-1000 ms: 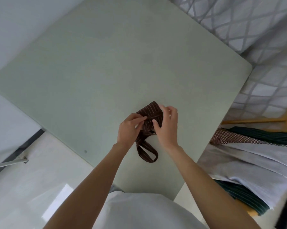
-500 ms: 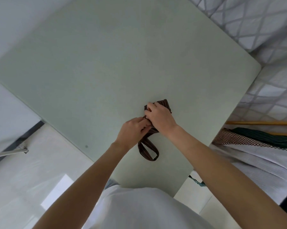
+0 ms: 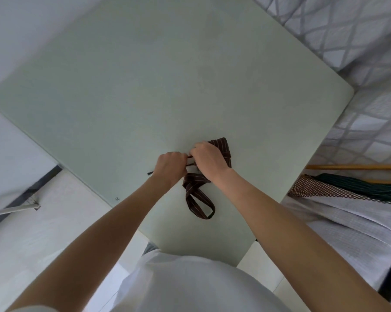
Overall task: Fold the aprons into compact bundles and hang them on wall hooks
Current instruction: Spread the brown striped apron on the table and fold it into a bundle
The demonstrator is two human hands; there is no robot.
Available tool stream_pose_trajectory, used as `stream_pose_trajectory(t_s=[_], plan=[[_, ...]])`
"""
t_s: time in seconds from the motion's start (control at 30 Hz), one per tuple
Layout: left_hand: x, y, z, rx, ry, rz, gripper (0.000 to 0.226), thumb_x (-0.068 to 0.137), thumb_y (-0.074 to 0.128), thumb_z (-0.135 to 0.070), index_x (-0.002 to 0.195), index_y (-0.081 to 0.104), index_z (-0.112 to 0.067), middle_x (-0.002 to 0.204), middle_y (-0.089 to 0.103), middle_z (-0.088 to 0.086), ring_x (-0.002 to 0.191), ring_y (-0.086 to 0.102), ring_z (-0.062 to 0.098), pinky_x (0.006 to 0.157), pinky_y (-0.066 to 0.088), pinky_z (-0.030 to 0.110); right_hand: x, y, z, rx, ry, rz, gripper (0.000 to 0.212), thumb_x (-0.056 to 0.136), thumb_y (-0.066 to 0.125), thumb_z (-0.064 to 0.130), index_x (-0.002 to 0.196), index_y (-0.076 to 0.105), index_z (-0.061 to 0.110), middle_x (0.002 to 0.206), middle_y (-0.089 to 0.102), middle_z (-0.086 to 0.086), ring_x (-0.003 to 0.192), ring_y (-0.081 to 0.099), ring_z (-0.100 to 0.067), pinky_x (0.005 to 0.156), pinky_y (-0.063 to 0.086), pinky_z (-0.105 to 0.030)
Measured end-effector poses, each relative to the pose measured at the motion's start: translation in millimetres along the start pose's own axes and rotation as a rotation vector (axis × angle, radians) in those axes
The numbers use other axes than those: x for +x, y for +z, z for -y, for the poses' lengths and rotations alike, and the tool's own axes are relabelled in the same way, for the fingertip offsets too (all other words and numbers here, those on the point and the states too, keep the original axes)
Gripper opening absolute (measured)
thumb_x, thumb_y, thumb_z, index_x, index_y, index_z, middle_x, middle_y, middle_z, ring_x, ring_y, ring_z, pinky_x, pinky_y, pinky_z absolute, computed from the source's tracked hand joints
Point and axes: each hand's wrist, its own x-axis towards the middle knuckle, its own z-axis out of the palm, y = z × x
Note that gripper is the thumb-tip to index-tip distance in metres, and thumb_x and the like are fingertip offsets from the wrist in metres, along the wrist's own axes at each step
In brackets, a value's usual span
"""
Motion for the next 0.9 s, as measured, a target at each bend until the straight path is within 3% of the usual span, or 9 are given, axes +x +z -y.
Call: stream_pose_trajectory(t_s=[0.13, 0.3, 0.4, 0.5, 0.57, 0.6, 0.7, 0.8, 0.9], plan=[[11.2, -9.8, 10.5, -0.059, 0.07, -0.115, 0.017, 0.09, 0.046, -0.016, 0.099, 0.057, -0.006, 0.095, 0.06, 0.006, 0.086, 0.057, 0.021, 0.057, 0.034, 0.028, -2.6, 1.8, -8.2, 0.191, 0.14, -0.092, 0.018, 0.088, 0.049, -0.004, 0.094, 0.066, 0.001, 0.092, 0.062, -0.012, 0.087, 0.057, -0.027, 0.073, 0.047, -0.038], [7.8, -17.6, 4.4, -0.222, 0.09, -0.191, 0.02, 0.098, 0.038, -0.02, 0.103, 0.053, -0.007, 0.094, 0.065, 0.005, 0.079, 0.062, 0.024, 0.059, 0.038, 0.031, -5.2, 0.0, -7.4, 0.268, 0.2, -0.084, 0.017, 0.091, 0.053, 0.007, 0.104, 0.065, 0.007, 0.098, 0.06, -0.01, 0.089, 0.056, -0.024, 0.069, 0.039, -0.028], [5.1, -20.3, 7.7, -0.419, 0.069, -0.262, 0.019, 0.096, 0.048, -0.026, 0.103, 0.06, -0.013, 0.097, 0.069, 0.001, 0.086, 0.065, 0.021, 0.071, 0.049, 0.035, -7.1, 2.1, -8.0, 0.342, 0.19, -0.083, 0.015, 0.091, 0.057, 0.019, 0.096, 0.067, 0.008, 0.088, 0.059, -0.01, 0.082, 0.055, -0.024, 0.066, 0.039, -0.03], [-1.1, -24.0, 9.3, -0.799, -0.085, -0.284, 0.018, 0.096, 0.047, -0.027, 0.101, 0.062, -0.018, 0.095, 0.07, -0.005, 0.088, 0.064, 0.009, 0.078, 0.048, 0.024, -9.2, 1.1, -11.9, 0.5, 0.22, -0.097, 0.023, 0.092, 0.057, 0.021, 0.08, 0.066, 0.004, 0.069, 0.058, -0.007, 0.066, 0.051, -0.019, 0.063, 0.041, -0.035], [0.1, -25.8, 12.0, -1.139, -0.235, -0.231, 0.022, 0.098, 0.04, -0.018, 0.102, 0.061, -0.016, 0.094, 0.07, -0.006, 0.089, 0.064, 0.004, 0.079, 0.048, 0.018, -10.4, -1.8, -12.7, 0.586, 0.236, -0.058, 0.029, 0.092, 0.057, 0.022, 0.077, 0.066, -0.001, 0.062, 0.057, -0.01, 0.055, 0.044, -0.014, 0.057, 0.035, -0.026], [1.6, -24.7, 13.9, -1.195, -0.262, -0.187, 0.024, 0.096, 0.04, -0.01, 0.1, 0.062, -0.015, 0.093, 0.069, -0.005, 0.088, 0.065, 0.004, 0.078, 0.048, 0.016, -11.6, -3.2, -13.3, 0.623, 0.235, -0.029, 0.031, 0.092, 0.058, 0.023, 0.078, 0.067, -0.003, 0.062, 0.057, -0.013, 0.052, 0.04, -0.011, 0.053, 0.03, -0.02], [1.6, -14.5, 12.8, -1.047, -0.177, -0.031, 0.023, 0.087, 0.052, 0.001, 0.093, 0.068, -0.014, 0.086, 0.067, -0.006, 0.065, 0.059, -0.004, 0.058, 0.042, 0.005, -14.5, -10.8, -17.2, 0.691, 0.218, 0.032, 0.021, 0.087, 0.064, 0.024, 0.085, 0.073, 0.005, 0.065, 0.061, -0.004, 0.052, 0.042, -0.002, 0.052, 0.031, -0.014], [-1.4, -4.4, 2.9, -1.127, -0.103, -0.025, 0.017, 0.081, 0.068, -0.004, 0.091, 0.064, -0.016, 0.082, 0.067, -0.009, 0.064, 0.06, -0.01, 0.064, 0.043, 0.003, -15.7, -17.0, -23.0, 0.692, 0.229, 0.042, 0.012, 0.082, 0.07, 0.017, 0.092, 0.073, 0.01, 0.066, 0.057, 0.013, 0.06, 0.048, 0.001, 0.058, 0.034, -0.006], [0.4, 1.8, -1.1, -1.202, -0.072, -0.084, 0.016, 0.078, 0.073, -0.009, 0.089, 0.063, -0.016, 0.081, 0.067, -0.011, 0.07, 0.062, -0.009, 0.071, 0.046, 0.006, -20.5, -17.6, -23.7, 0.708, 0.189, -0.003, 0.009, 0.077, 0.068, 0.002, 0.086, 0.069, 0.005, 0.064, 0.054, 0.012, 0.056, 0.048, 0.002, 0.058, 0.034, -0.009]])
